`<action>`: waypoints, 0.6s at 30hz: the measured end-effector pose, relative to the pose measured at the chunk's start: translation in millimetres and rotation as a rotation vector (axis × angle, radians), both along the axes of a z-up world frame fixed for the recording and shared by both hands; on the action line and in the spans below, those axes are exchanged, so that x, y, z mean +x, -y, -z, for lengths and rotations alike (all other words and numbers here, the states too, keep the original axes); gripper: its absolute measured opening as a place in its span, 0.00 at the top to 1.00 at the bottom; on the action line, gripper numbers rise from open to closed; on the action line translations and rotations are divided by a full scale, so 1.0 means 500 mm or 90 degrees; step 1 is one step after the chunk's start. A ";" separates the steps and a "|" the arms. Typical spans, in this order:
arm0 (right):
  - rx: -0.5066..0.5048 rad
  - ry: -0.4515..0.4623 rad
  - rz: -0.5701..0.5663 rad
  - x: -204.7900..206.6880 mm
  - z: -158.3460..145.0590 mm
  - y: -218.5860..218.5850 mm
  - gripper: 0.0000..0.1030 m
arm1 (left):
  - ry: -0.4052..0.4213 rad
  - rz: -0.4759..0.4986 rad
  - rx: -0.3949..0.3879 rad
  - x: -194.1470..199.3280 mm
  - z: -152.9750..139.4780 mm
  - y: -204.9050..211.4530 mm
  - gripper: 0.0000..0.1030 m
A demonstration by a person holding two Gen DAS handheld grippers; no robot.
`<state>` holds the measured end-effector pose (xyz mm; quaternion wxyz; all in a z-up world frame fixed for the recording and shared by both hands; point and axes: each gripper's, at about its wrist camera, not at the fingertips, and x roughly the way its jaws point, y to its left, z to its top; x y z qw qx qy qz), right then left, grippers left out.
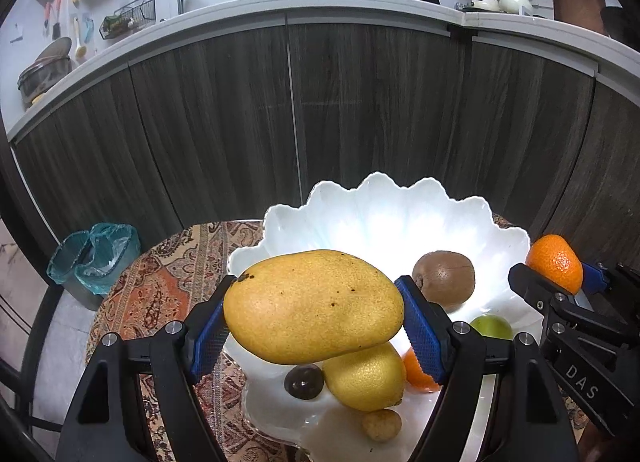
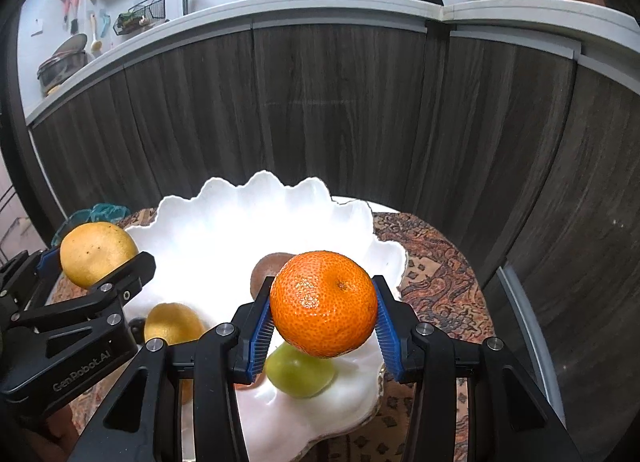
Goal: Organize fruits
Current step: 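Carry the mango and mandarin over the bowl and open both tools, then withdraw both tools from the bowl toward the last small fruit and plum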
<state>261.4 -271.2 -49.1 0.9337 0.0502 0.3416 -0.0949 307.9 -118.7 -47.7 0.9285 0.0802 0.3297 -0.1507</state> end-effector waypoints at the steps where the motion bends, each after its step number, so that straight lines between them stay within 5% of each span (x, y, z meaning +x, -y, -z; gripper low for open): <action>1: 0.003 -0.002 -0.001 0.002 0.002 0.001 0.55 | -0.010 0.000 0.003 0.001 0.002 0.000 0.24; 7: 0.009 -0.005 0.002 0.009 0.009 0.001 0.54 | -0.005 -0.007 0.010 0.002 0.004 -0.003 0.23; 9: 0.005 -0.001 0.006 0.008 0.006 0.001 0.51 | 0.016 -0.010 0.016 -0.004 -0.006 -0.004 0.16; 14: -0.024 0.030 0.036 -0.012 -0.018 0.001 0.16 | 0.034 -0.021 0.024 -0.013 -0.023 -0.009 0.08; 18: -0.029 0.046 0.054 -0.027 -0.038 0.004 0.15 | 0.032 -0.023 0.021 -0.023 -0.033 -0.012 0.05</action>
